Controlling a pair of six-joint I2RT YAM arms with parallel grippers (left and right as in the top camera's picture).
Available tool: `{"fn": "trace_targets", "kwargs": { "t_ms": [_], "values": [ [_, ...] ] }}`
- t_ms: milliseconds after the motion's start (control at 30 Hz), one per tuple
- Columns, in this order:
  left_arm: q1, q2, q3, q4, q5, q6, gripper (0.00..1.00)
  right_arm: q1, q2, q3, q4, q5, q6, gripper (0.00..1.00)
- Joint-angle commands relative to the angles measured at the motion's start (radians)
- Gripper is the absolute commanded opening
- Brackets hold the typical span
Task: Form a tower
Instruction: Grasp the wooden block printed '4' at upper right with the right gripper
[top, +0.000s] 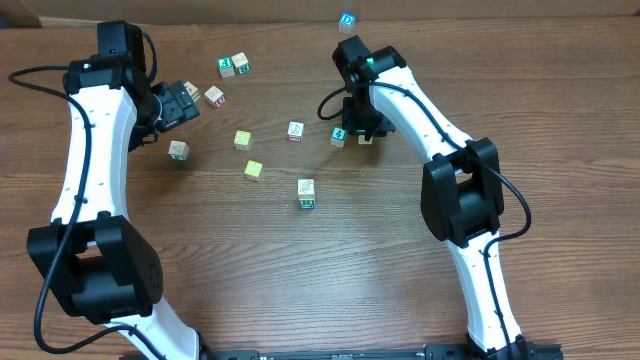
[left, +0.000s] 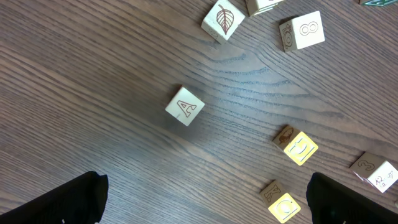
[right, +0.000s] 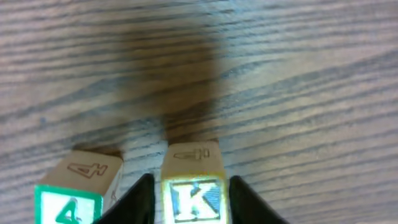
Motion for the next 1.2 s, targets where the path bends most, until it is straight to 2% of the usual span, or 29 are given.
{"fn": "trace_targets", "kwargs": {
  "t_ms": [0, 100, 133, 167, 200, 233, 267, 367, 500, 633, 800, 867, 1167],
  "values": [
    [-0.001, -0.022, 0.018, 0.001, 0.005, 0.015, 0.99, -0.001, -0.043, 0.02, 0.001, 0.003, -0.003, 0.49],
    [-0.001, -0.022, 0.018, 0.001, 0.005, 0.015, 1.0, -0.001, -0.043, 0.02, -0.002, 0.003, -0.003, 0.56],
    [-0.001, -0.022, 0.018, 0.001, 0.005, 0.015, 0.99, -0.001, -0.043, 0.02, -0.002, 0.004, -0.004, 0.63],
    [-0.001, -0.022, 0.018, 0.001, 0.005, 0.015, 1.0, -0.001, -0.043, 0.02, 0.001, 0.003, -0.003, 0.72],
    [-0.001, -0.022, 0.018, 0.001, 0.005, 0.015, 0.99, -0.001, -0.043, 0.02, 0.006, 0.003, -0.003, 0.91],
    [-0.001, -0.022, 0.018, 0.001, 0.005, 0.015, 1.0, -0.001, -0.043, 0.02, 0.017, 0.001, -0.003, 1.0],
    [-0.001, -0.022, 0.018, 0.001, 0.005, 0.015, 0.99, -0.001, -0.043, 0.021, 0.031, 0.0, -0.003, 1.0],
    [-0.001, -0.022, 0.018, 0.001, 0.005, 0.015, 1.0, -0.007, -0.043, 0.021, 0.066, 0.023, -0.003, 1.0],
    [-0.001, -0.022, 0.018, 0.001, 0.005, 0.015, 1.0, -0.027, -0.043, 0.021, 0.059, 0.021, 0.028, 0.84],
    [-0.001, -0.022, 0.018, 0.001, 0.005, 0.015, 0.99, -0.03, -0.043, 0.018, 0.018, 0.018, 0.05, 0.82],
    [-0.001, -0.022, 0.018, 0.001, 0.005, 0.015, 1.0, -0.029, -0.043, -0.02, 0.021, 0.018, 0.049, 0.67],
    [-0.001, -0.022, 0.018, 0.001, 0.005, 0.015, 0.99, -0.029, -0.043, -0.038, 0.028, 0.019, 0.049, 0.66],
    [-0.001, -0.022, 0.018, 0.001, 0.005, 0.015, 1.0, -0.029, -0.043, -0.077, 0.061, 0.018, 0.049, 0.52]
  ]
}}
